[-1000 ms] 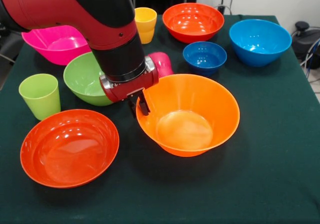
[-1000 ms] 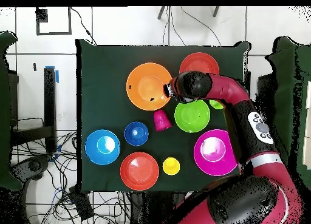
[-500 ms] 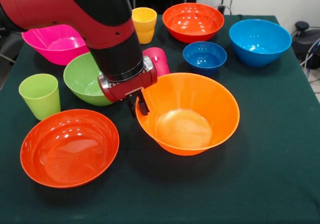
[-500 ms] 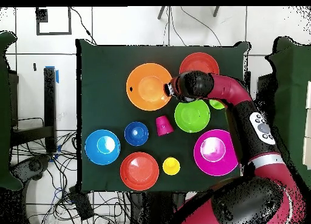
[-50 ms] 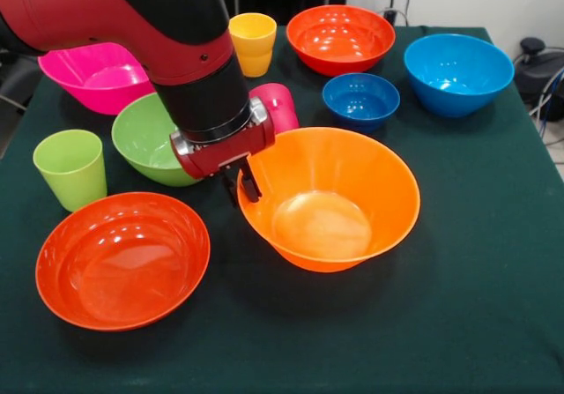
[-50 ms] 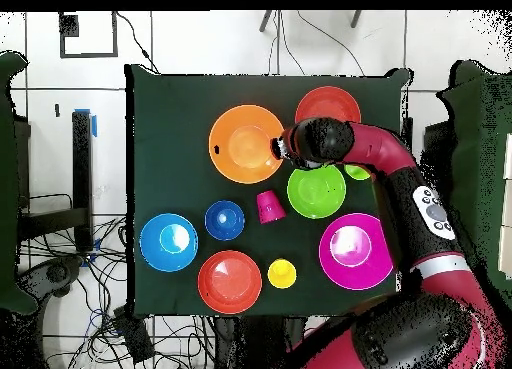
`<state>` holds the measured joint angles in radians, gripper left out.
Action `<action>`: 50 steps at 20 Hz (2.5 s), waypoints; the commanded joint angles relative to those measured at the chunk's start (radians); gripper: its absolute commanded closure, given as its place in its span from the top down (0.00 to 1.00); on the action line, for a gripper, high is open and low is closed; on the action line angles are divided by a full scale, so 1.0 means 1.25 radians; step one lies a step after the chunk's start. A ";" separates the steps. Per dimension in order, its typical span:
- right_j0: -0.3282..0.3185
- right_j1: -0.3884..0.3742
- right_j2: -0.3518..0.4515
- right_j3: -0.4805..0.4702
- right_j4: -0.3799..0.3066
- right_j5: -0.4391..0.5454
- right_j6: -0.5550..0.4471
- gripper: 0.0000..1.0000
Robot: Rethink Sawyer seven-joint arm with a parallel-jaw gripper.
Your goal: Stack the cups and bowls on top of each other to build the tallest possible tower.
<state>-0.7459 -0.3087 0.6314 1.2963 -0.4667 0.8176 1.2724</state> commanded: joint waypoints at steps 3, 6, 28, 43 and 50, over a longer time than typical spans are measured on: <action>-0.016 0.029 0.011 0.056 -0.108 0.045 -0.284 0.00; -0.020 0.030 0.011 0.060 -0.109 0.045 -0.283 0.00; -0.081 0.021 0.015 0.148 -0.151 0.014 -0.268 0.00; -0.104 0.029 0.040 0.163 -0.194 -0.025 -0.251 1.00; -0.132 0.050 0.074 0.178 -0.212 -0.069 -0.252 1.00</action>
<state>-0.8921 -0.3061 0.7014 1.4504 -0.6174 0.7832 1.2724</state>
